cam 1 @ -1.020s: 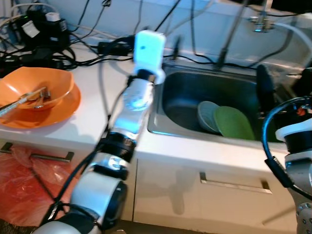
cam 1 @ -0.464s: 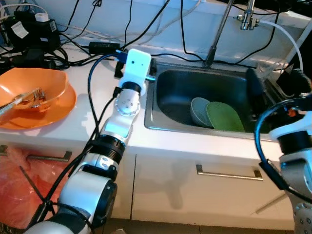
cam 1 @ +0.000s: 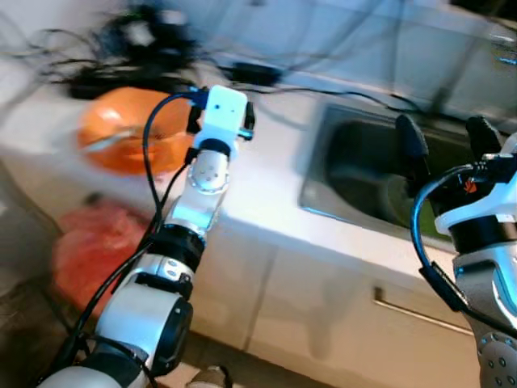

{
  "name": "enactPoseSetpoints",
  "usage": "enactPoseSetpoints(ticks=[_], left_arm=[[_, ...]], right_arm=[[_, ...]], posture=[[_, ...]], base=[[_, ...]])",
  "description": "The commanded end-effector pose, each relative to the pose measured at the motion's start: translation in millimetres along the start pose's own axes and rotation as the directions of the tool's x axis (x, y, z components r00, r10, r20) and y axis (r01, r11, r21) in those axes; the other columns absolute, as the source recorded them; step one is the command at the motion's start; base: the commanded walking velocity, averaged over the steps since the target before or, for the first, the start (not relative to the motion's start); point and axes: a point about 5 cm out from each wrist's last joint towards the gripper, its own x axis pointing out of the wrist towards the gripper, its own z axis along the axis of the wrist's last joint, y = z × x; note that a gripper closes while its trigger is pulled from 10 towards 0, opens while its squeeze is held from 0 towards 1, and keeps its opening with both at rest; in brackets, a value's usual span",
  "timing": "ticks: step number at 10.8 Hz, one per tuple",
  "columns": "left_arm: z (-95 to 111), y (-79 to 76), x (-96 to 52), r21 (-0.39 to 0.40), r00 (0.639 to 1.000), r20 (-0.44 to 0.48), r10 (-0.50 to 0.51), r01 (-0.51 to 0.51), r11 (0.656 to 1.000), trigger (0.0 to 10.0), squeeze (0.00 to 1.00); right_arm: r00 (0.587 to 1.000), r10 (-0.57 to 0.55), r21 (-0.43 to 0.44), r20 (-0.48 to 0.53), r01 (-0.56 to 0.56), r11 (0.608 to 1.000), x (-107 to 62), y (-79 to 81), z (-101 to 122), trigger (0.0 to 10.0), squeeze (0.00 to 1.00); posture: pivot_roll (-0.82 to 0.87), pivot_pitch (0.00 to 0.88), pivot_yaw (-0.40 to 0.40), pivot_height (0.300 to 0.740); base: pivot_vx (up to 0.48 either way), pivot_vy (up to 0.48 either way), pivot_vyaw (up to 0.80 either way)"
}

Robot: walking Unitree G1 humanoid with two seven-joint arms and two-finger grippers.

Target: Kitchen organization

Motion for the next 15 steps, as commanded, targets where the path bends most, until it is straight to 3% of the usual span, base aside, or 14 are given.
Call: enactPoseSetpoints(ticks=[1,8,10,15], left_arm=[[5.3,-9.5,2.3,0.002,1.000,0.002,-0.029,0.029,1.000,10.0,0.00],[1.9,-13.6,5.2,0.009,0.996,-0.062,-0.066,0.066,0.998,10.0,0.00],[-16.8,-8.9,0.0,0.071,0.989,-0.139,-0.039,0.049,0.996,10.0,0.00],[-34.7,6.2,0.8,0.075,0.961,-0.273,0.037,-0.017,0.997,10.0,0.00]], right_arm=[[0.999,-0.041,-0.006,0.001,0.041,0.999,0.4,-6.9,0.0,10.0,0.00],[0.998,-0.061,-0.003,0.000,0.061,0.998,-0.1,-10.4,0.5,10.0,0.00],[0.999,-0.048,-0.008,-0.004,0.048,0.999,1.4,-12.9,1.9,10.0,0.00],[0.999,-0.036,-0.014,-0.010,0.036,0.999,1.4,-13.4,3.0,10.0,0.00]], posture=[[0.09,0.000,-0.070,0.740],[0.09,0.000,-0.068,0.740],[0.10,0.000,-0.075,0.740],[0.10,0.000,-0.073,0.740]], base=[[0.000,0.000,0.00],[0.000,0.000,0.00],[0.000,0.000,0.00],[0.000,0.000,0.00]])
